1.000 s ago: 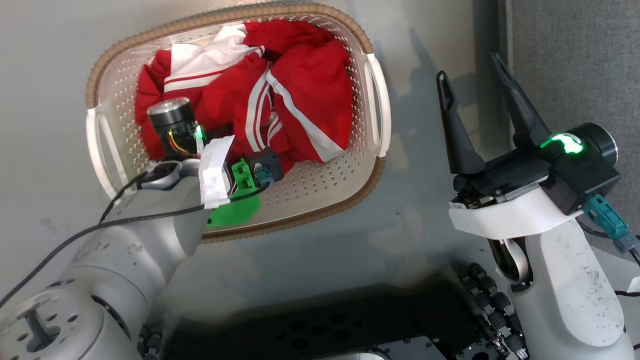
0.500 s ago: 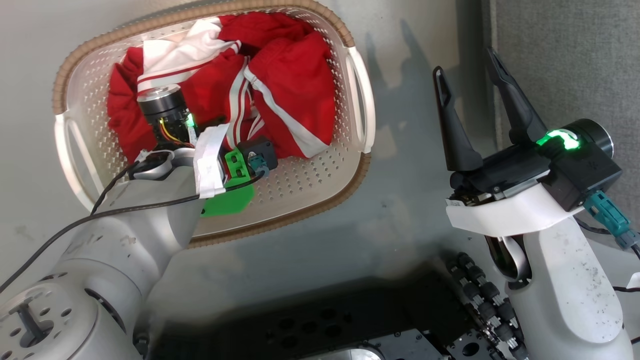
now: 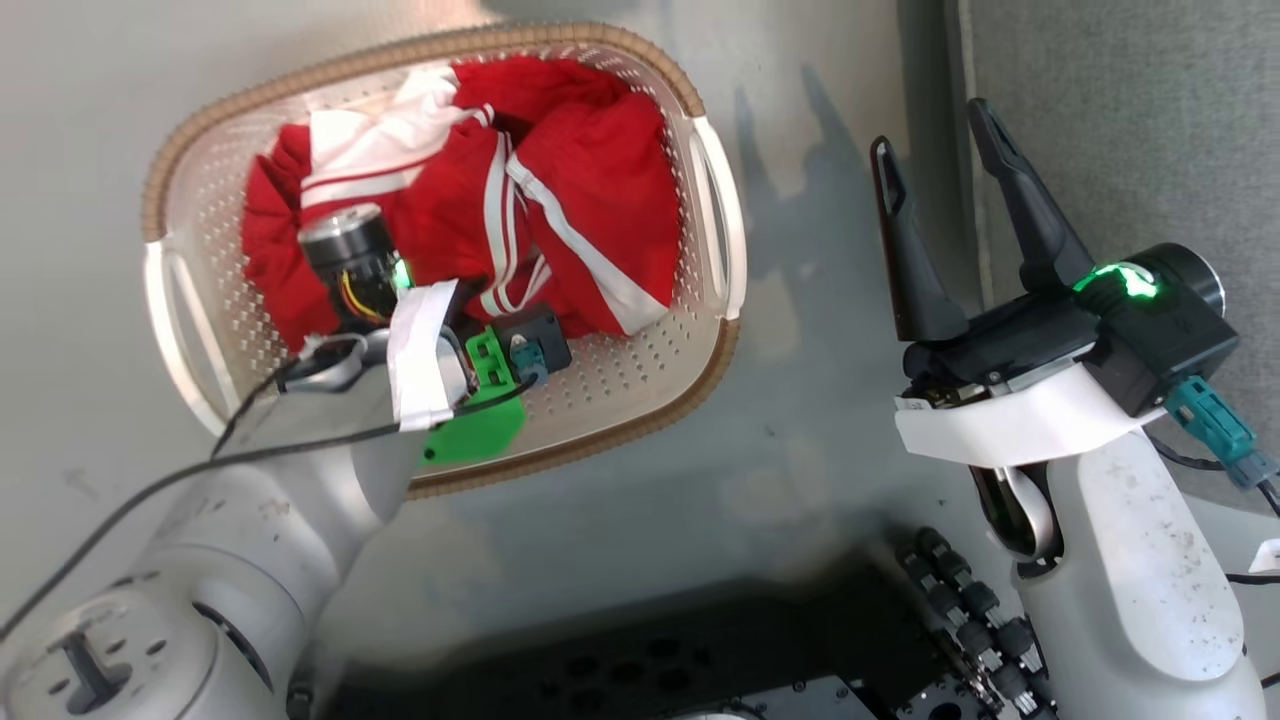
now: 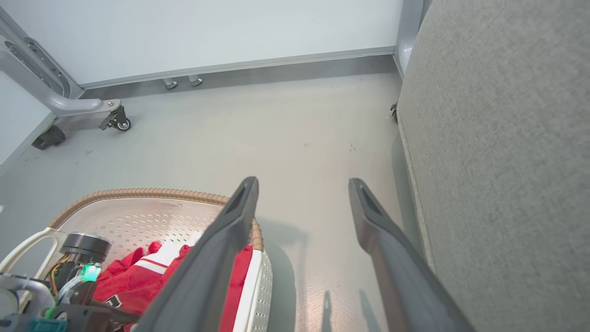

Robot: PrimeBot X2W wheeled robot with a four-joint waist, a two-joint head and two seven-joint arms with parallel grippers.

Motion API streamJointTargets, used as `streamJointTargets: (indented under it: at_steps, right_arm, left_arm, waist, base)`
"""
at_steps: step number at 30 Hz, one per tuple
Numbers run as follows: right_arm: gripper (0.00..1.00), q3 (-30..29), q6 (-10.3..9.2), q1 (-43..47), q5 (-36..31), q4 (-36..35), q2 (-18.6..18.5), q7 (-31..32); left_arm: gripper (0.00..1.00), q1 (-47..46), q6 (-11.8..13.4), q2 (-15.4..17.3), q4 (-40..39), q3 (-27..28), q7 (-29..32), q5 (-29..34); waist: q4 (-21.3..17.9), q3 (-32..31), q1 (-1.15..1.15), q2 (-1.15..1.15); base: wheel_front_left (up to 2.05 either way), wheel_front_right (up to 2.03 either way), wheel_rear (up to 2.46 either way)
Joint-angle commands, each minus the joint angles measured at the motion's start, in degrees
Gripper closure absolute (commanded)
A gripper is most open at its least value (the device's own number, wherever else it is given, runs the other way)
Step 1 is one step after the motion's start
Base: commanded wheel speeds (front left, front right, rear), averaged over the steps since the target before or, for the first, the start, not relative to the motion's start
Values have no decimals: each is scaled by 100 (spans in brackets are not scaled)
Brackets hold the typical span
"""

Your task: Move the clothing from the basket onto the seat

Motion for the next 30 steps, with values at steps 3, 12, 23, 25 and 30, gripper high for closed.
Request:
streamJointTargets:
  at_steps: [3,12,23,25,30]
  right_arm:
    - [0,-5,-6,84,-45,129,-19,-28]
    - [0,-79,-6,707,-210,508,-20,-28]
    - [0,210,-6,1614,-89,998,-21,-28]
    - [0,245,-6,1767,-38,1060,-21,-28]
    - [0,361,-6,2185,65,1203,-20,-28]
  left_arm:
    - [100,287,109,-68,3,128,-168,-224]
    - [100,1359,274,-194,-160,800,-569,-1192]
    - [100,2690,586,-112,-1004,1542,-652,-1989]
    - [100,2924,692,-62,-1287,1646,-653,-2028]
    - [100,3546,985,57,-2075,1963,-654,-2122]
  waist:
    - [166,-582,0,61]
    - [464,-2338,0,61]
    - [560,-4265,0,61]
    - [568,-4577,0,61]
    - [587,-5307,0,61]
  base:
    - [0,0,0]
    - [0,0,0]
    - [0,0,0]
    - [0,0,0]
    - [0,0,0]
